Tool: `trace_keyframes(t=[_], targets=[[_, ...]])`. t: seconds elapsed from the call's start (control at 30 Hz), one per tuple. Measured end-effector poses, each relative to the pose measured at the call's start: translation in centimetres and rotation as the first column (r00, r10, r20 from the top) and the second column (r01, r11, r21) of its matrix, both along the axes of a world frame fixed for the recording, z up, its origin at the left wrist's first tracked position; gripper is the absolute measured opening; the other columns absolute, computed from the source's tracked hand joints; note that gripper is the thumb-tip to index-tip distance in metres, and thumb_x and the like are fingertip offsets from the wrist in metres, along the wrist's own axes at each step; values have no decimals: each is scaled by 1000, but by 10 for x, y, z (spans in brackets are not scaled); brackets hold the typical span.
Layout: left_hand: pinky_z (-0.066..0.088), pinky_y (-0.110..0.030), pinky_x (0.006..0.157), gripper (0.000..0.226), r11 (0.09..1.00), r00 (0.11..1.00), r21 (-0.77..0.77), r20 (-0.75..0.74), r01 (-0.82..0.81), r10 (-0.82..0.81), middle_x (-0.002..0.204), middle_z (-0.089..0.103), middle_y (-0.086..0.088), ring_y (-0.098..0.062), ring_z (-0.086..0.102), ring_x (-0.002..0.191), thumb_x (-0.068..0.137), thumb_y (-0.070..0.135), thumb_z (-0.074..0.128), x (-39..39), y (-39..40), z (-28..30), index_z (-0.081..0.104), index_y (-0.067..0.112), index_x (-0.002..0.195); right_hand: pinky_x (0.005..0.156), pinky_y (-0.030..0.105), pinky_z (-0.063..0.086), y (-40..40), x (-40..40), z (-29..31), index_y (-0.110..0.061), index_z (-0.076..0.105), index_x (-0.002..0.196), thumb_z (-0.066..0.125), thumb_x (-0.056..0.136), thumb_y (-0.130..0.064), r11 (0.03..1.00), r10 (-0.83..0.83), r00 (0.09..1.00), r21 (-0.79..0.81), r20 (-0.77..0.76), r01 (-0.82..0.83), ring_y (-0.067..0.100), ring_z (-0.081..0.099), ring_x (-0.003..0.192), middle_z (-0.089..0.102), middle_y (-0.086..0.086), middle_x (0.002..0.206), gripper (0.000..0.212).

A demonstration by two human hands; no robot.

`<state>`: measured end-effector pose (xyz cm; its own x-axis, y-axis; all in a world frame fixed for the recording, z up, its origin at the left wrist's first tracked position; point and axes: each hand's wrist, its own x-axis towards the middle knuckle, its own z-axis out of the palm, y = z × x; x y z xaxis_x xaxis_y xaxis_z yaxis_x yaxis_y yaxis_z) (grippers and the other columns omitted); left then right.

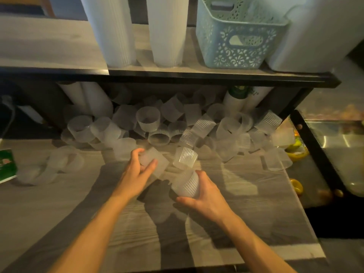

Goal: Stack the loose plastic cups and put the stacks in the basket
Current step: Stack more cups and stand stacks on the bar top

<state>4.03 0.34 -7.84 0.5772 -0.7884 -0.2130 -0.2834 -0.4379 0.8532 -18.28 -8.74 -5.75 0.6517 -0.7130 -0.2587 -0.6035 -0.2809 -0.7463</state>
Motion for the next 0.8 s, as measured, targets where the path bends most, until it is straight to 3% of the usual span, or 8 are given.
trace_keyframes(t=[0.07, 0.13, 0.23, 0.37, 0.47, 0.57, 0.7, 0.8], targets=[[53, -42, 89, 54, 999, 1000, -52, -17, -4, 3, 112, 57, 3, -9, 62, 92, 83, 75, 41, -2, 10, 7, 32, 38, 122, 100, 39, 46, 2, 6, 1, -25, 37, 138, 80, 66, -58, 999, 31, 999, -15, -19, -31, 17, 52, 121, 51, -4, 134, 91], [48, -23, 78, 47, 997, 1000, -73, 10, 25, -24, 110, 54, -1, -2, 56, 88, 89, 64, 35, -7, 17, 19, 33, 30, 121, 101, 38, 45, 4, 12, 3, -24, 34, 142, 81, 67, -57, 997, 70, 997, -32, -32, -71, 18, 50, 123, 49, -3, 138, 94], [42, -11, 69, 42, 988, 996, -134, -25, 77, -81, 108, 54, 5, 7, 55, 85, 94, 56, 44, -10, 26, 31, 40, 22, 119, 100, 34, 44, 9, 21, 6, -20, 33, 142, 83, 71, -51, 988, 131, 991, -78, -34, -133, 21, 51, 125, 49, 1, 138, 91], [44, -18, 85, 46, 974, 989, -176, -24, 143, -149, 124, 52, 16, 0, 54, 108, 82, 65, 49, -11, 36, 37, 50, 42, 122, 96, 29, 43, 12, 26, 9, -24, 33, 141, 83, 70, -52, 981, 166, 986, -101, -9, -166, 18, 51, 124, 49, -3, 135, 91], [43, -12, 81, 59, 963, 985, -207, 12, 171, -172, 117, 47, 23, 1, 49, 104, 78, 67, 49, -19, 39, 44, 48, 45, 133, 95, 27, 43, 13, 26, 10, -26, 34, 139, 83, 69, -54, 975, 191, 982, -120, 15, -188, 16, 52, 123, 52, -4, 134, 90], [48, -22, 79, 69, 959, 980, -203, 22, 199, -198, 120, 46, 22, -5, 49, 106, 82, 65, 49, -30, 38, 47, 39, 40, 145, 98, 34, 47, 16, 25, 11, -26, 35, 136, 82, 66, -56, 970, 214, 976, -126, 30, -209, 16, 54, 121, 53, -4, 131, 89], [31, -31, 112, 76, 962, 971, -136, 28, 238, -236, 146, 36, 21, -1, 31, 139, 83, 79, 36, -47, 37, 41, 14, 52, 151, 94, 31, 48, 19, 20, 11, -27, 34, 136, 82, 66, -56, 977, 189, 980, -114, 59, -181, 12, 55, 118, 53, -6, 129, 89], [26, -43, 118, 76, 956, 953, -30, 93, 293, -289, 154, 28, 13, -9, 23, 144, 81, 83, 28, -56, 34, 35, -1, 60, 147, 95, 31, 47, 20, 10, 7, -26, 34, 138, 83, 67, -53, 981, 163, 985, -118, 50, -156, 13, 54, 119, 52, -8, 130, 90]])
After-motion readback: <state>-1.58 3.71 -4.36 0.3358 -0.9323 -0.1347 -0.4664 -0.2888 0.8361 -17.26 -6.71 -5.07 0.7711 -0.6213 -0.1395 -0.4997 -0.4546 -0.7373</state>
